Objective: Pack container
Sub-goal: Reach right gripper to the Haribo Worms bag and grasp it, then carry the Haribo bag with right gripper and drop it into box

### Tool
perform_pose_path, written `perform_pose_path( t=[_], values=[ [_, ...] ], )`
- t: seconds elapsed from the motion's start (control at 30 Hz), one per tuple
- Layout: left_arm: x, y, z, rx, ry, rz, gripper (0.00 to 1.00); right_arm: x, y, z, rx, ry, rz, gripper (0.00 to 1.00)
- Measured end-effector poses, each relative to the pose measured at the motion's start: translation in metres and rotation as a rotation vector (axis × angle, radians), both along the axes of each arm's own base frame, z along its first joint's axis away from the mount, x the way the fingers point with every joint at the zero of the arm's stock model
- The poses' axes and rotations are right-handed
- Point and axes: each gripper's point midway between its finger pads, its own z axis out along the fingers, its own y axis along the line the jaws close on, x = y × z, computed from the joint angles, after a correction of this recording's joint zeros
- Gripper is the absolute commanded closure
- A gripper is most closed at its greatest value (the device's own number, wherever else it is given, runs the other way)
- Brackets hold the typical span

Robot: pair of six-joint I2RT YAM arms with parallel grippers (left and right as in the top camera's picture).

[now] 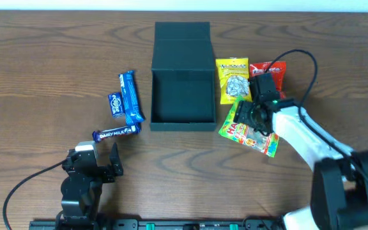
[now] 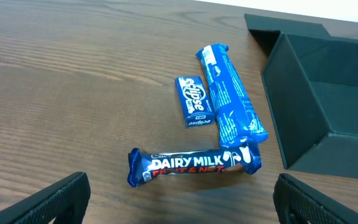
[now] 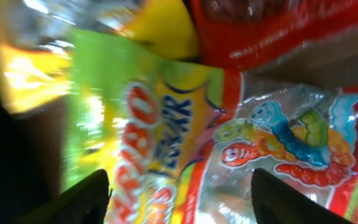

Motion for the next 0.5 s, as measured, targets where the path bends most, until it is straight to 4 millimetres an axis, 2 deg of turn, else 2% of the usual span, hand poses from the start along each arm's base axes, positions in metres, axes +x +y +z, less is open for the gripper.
perform_pose_path(
  t=[0.03,0.1,0.13,0.2,0.23,0.37,0.5],
  values=[
    [0.000,0.000,0.000,0.000,0.000,0.000,0.05,-0.002,-0.001,-0.007,-0.009,0.021,-0.007,0.32],
    [0.000,0.000,0.000,0.000,0.000,0.000,0.05,-0.003,-0.003,-0.017,-0.020,0.046,-0.013,0.49],
    [0.000,0.000,0.000,0.000,0.000,0.001,0.05,-0.002,-0.002,-0.018,-0.019,0.048,-0.018,0.59],
    [0.000,0.001,0.000,0.001,0.000,0.003,0.05,0.001,-0.001,-0.019,-0.019,0.051,-0.023,0.94],
    [0.000,0.001,0.000,0.001,0.000,0.003,0.05,0.002,0.000,-0.018,-0.016,0.052,-0.026,0.99],
    [0.000,0.001,0.000,0.001,0.000,0.003,0.05,-0.006,0.001,-0.017,-0.010,0.099,-0.025,0.99],
    [0.000,0.001,0.000,0.001,0.000,0.003,0.05,-0.035,-0.003,-0.011,-0.025,0.224,-0.021,0.98]
  ],
)
